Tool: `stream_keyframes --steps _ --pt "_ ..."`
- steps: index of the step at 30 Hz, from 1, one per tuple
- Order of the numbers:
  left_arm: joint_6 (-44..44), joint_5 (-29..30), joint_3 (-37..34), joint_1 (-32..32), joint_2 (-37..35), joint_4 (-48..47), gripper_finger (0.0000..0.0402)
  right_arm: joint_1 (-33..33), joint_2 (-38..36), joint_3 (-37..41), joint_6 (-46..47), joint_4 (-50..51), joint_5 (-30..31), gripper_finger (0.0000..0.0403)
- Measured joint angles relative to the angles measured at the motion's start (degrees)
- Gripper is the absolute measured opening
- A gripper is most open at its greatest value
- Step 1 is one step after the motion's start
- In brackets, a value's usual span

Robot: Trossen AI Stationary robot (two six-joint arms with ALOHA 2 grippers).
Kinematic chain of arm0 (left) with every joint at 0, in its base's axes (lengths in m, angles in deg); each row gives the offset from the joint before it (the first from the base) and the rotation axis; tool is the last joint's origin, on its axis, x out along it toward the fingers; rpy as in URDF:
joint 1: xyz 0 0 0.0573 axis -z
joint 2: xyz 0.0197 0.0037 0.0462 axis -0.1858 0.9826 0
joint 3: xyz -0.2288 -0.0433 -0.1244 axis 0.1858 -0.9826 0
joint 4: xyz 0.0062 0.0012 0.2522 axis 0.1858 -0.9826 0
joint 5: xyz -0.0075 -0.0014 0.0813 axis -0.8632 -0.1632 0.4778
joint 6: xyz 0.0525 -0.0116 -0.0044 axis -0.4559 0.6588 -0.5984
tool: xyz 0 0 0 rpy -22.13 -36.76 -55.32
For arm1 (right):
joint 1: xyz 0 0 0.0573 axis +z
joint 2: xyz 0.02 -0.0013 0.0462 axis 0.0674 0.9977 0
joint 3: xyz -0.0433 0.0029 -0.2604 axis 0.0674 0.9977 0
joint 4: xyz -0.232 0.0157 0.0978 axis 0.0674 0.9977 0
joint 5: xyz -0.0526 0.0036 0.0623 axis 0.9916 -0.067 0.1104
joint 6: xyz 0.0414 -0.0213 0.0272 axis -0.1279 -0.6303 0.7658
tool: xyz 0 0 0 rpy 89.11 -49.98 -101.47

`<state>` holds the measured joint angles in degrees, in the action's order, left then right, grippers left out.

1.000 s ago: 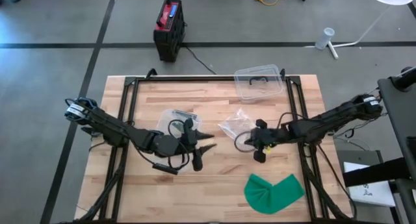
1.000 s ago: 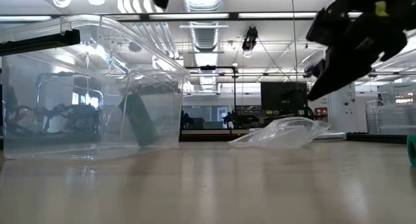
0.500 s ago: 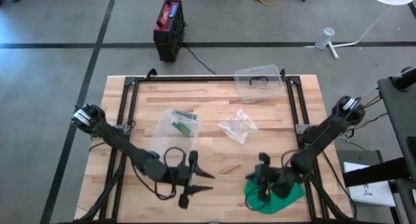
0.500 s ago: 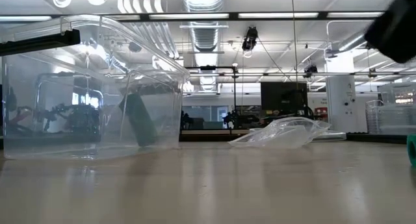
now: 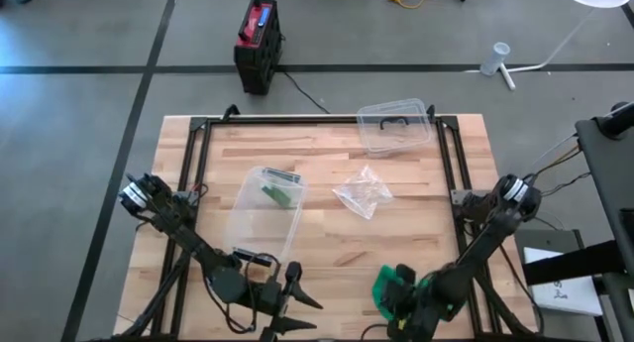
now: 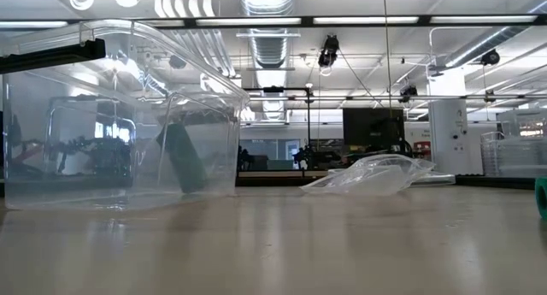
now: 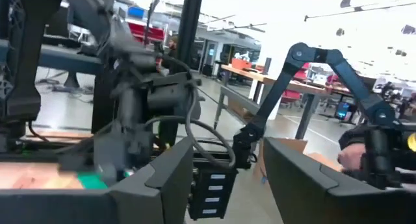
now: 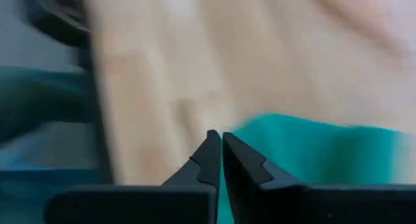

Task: Roll bandage
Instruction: Roll the blue bandage

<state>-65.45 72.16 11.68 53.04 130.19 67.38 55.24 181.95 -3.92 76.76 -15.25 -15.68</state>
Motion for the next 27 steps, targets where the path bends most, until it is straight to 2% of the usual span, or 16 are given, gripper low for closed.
stream_keyframes --steps 3,5,10,15,20,24,27 --pt "1.27 0.01 0.00 0.19 0.02 0.01 0.0184 -0.05 1.32 -4.51 3.12 14.90 1.36 0.0039" --pt "1.42 0.01 0.00 0.51 0.02 -0.07 0.0187 -0.13 1.88 -4.87 4.41 19.34 1.12 0.0065" --pt "1.57 -0.19 0.00 1.49 0.02 -0.13 0.0190 -0.69 2.00 -2.33 3.73 18.97 -4.75 0.0144" --pt "1.59 -0.17 0.00 1.69 0.02 -0.61 0.0180 -1.90 1.99 0.50 3.49 18.61 -4.90 0.0202" --pt "1.47 -0.17 0.00 1.77 0.02 -1.04 0.0164 -4.49 1.96 3.38 1.86 17.61 -5.06 0.0213" --pt "1.24 -0.17 0.00 1.77 0.02 -1.61 0.0153 -6.67 1.83 6.37 -2.17 10.81 -9.29 0.0198" --pt "1.18 -0.15 0.00 1.77 0.02 -1.74 0.0147 -7.50 1.61 7.26 -3.87 8.88 -9.92 0.0180"
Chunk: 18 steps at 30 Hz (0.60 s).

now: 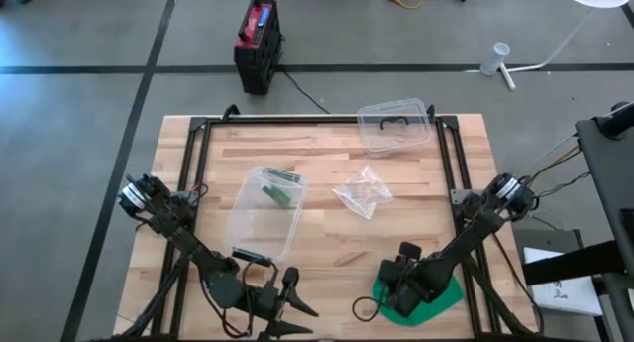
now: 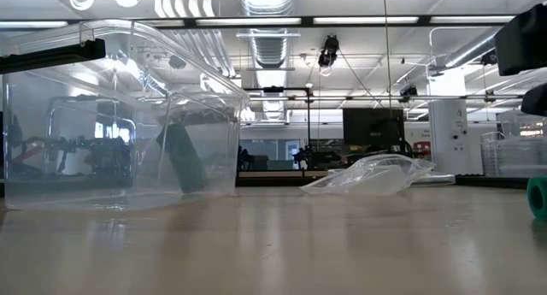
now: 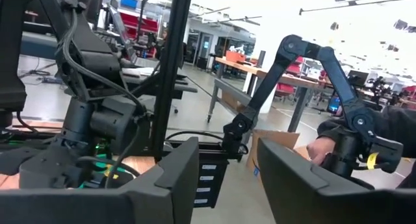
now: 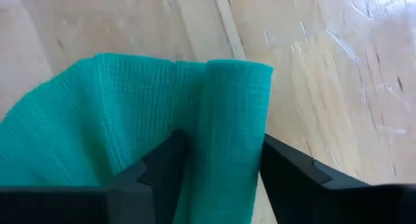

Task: Roll bandage
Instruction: Roll the blue bandage

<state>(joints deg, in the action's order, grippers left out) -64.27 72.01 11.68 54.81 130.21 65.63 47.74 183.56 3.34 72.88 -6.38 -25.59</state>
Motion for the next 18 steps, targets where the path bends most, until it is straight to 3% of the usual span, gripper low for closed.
stream_keyframes --steps 8,14,18 --pt "-0.20 0.13 -0.04 -0.05 0.00 -7.31 0.0140 -1.06 -0.58 -3.00 -8.81 0.98 1.52 0.0100" --pt "0.91 7.84 -0.15 -0.58 0.00 -11.82 0.0152 -2.31 -0.57 -7.46 -16.24 1.85 1.61 0.0028" --pt "0.92 11.58 -0.15 -1.85 0.00 -16.57 0.0161 -2.67 -0.57 -13.95 -22.45 6.93 4.98 0.0009"
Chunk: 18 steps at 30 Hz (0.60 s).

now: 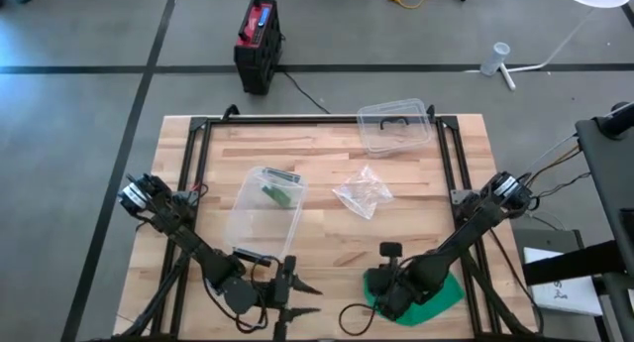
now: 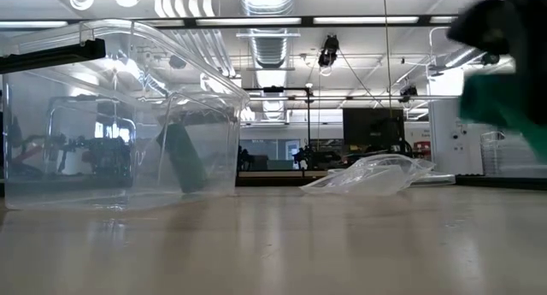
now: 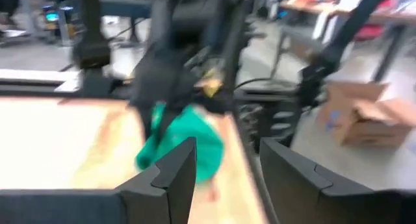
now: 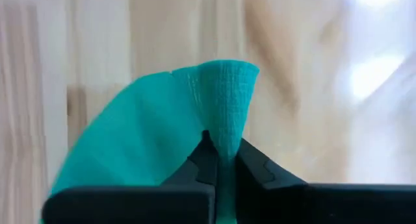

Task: Roll bandage
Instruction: Roll the blue bandage

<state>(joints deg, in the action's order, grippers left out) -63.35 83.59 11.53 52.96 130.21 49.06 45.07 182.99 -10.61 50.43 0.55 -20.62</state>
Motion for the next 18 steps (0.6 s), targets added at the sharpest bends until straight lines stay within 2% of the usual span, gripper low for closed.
stream_keyframes --steps 8,14,18 --pt "2.37 2.67 -0.77 -6.65 0.00 -2.60 0.0171 -0.06 -0.02 -10.66 -12.86 3.07 13.93 0.0040" --pt "1.31 2.54 -1.07 -10.57 -0.02 -2.91 0.0165 -0.17 -0.02 -13.46 -21.62 3.01 17.14 0.0029" --pt "-1.37 0.06 -1.07 -11.89 -0.02 -2.75 0.0158 -0.96 -0.02 -13.43 -24.80 3.28 17.22 0.0025"
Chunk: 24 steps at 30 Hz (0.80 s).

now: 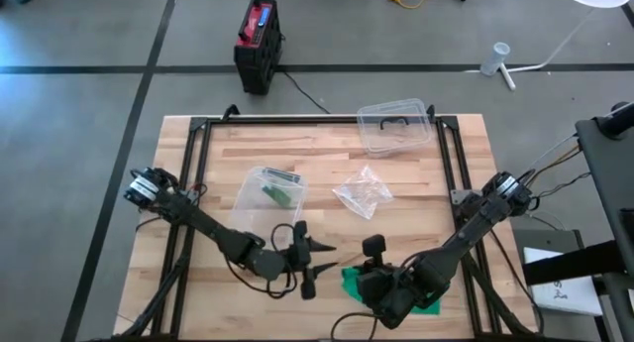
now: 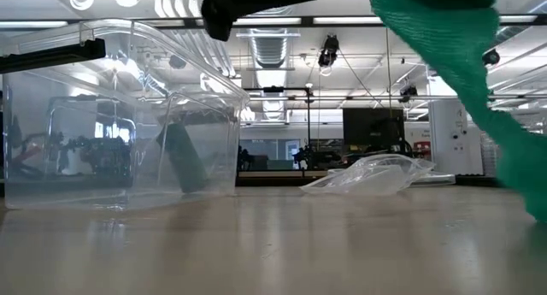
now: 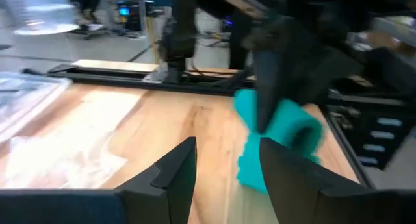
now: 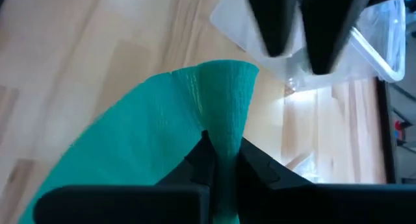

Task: Roll bandage
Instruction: Roll the blue bandage

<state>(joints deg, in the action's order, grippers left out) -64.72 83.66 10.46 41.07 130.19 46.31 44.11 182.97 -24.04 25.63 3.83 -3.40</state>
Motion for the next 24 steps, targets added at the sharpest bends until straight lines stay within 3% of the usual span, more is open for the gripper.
stream_keyframes --steps 7,24 --pt "-2.11 -5.92 0.00 -1.30 0.00 0.09 0.0145 -2.34 0.00 0.02 -2.49 1.96 3.44 0.0035" --pt "-5.65 -4.77 0.02 -4.70 -0.11 0.56 0.0143 -2.98 0.00 -1.42 -8.46 0.93 3.41 0.0036"
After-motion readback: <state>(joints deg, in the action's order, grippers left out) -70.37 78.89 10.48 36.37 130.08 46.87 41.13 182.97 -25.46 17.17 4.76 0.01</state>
